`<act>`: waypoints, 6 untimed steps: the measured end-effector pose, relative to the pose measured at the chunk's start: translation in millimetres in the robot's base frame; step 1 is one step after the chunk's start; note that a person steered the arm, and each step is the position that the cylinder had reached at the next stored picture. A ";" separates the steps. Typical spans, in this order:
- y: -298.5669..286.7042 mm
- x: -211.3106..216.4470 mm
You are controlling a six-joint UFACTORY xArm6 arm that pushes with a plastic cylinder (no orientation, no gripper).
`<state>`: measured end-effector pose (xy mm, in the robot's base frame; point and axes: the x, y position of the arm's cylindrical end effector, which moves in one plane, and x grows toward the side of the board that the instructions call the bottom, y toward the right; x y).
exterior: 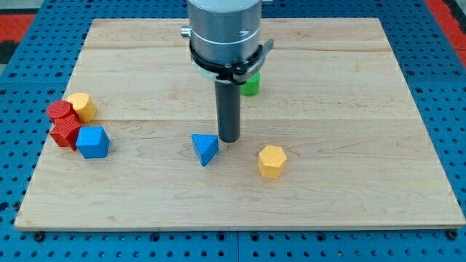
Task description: Push the yellow hexagon towards the bottom right of the board
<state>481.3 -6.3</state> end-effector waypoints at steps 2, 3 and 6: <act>28.3 37.2; 97.5 43.5; 171.1 42.9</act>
